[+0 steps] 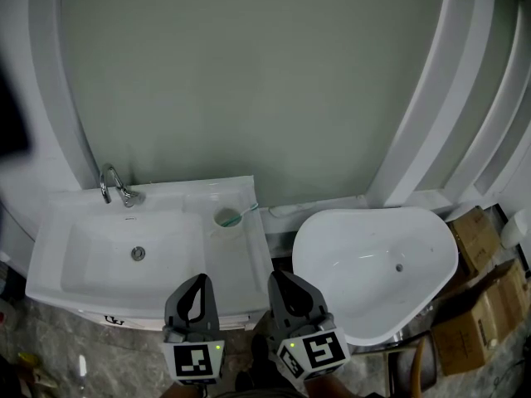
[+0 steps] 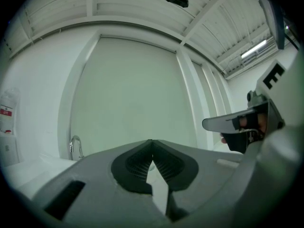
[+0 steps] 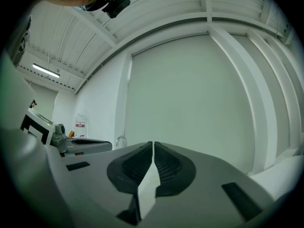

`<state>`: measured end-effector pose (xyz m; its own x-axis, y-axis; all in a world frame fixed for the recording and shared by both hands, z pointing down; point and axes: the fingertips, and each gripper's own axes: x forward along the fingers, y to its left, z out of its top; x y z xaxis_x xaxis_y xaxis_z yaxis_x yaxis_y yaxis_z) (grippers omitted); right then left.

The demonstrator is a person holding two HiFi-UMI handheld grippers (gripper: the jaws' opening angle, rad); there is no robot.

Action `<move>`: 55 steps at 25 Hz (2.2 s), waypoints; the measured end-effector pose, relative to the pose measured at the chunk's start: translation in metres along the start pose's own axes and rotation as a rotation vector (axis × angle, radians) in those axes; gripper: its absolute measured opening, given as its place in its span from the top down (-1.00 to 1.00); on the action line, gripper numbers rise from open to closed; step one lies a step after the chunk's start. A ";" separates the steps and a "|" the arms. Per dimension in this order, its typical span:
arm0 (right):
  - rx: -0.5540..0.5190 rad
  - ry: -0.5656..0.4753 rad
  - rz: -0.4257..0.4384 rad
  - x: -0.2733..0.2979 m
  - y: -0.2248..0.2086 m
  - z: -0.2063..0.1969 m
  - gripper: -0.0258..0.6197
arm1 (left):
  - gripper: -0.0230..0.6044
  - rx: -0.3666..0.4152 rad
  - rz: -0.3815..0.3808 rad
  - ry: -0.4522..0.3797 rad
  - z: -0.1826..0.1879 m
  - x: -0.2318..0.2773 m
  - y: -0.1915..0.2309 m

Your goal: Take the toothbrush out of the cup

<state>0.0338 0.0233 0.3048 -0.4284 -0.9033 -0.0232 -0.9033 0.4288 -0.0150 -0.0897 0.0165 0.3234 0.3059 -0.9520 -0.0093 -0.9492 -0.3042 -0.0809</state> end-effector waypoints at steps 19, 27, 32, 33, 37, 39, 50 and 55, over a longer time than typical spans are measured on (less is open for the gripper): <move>0.055 0.050 0.070 0.111 -0.088 -0.025 0.87 | 0.88 0.025 0.078 0.053 -0.019 0.122 0.015; 0.062 0.031 0.141 0.158 -0.110 -0.019 0.87 | 0.88 0.040 0.150 0.049 -0.011 0.161 0.027; 0.063 0.027 0.164 0.171 -0.117 -0.018 0.87 | 0.88 0.036 0.177 0.054 -0.011 0.171 0.032; 0.063 0.027 0.168 0.173 -0.117 -0.018 0.87 | 0.88 0.036 0.181 0.055 -0.011 0.172 0.033; 0.065 0.031 0.176 0.180 -0.119 -0.021 0.87 | 0.88 0.041 0.185 0.054 -0.009 0.180 0.037; 0.064 0.045 0.176 0.184 -0.118 -0.027 0.87 | 0.88 0.037 0.180 0.055 -0.012 0.184 0.039; 0.084 0.146 0.140 0.204 -0.111 -0.079 0.87 | 0.88 0.016 0.112 0.113 -0.049 0.206 0.054; 0.117 0.192 0.130 0.212 -0.106 -0.106 0.87 | 0.88 0.009 0.099 0.140 -0.067 0.214 0.064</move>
<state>0.0362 -0.2157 0.4074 -0.5470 -0.8221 0.1579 -0.8365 0.5298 -0.1398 -0.0904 -0.2086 0.3826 0.1973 -0.9729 0.1209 -0.9732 -0.2093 -0.0956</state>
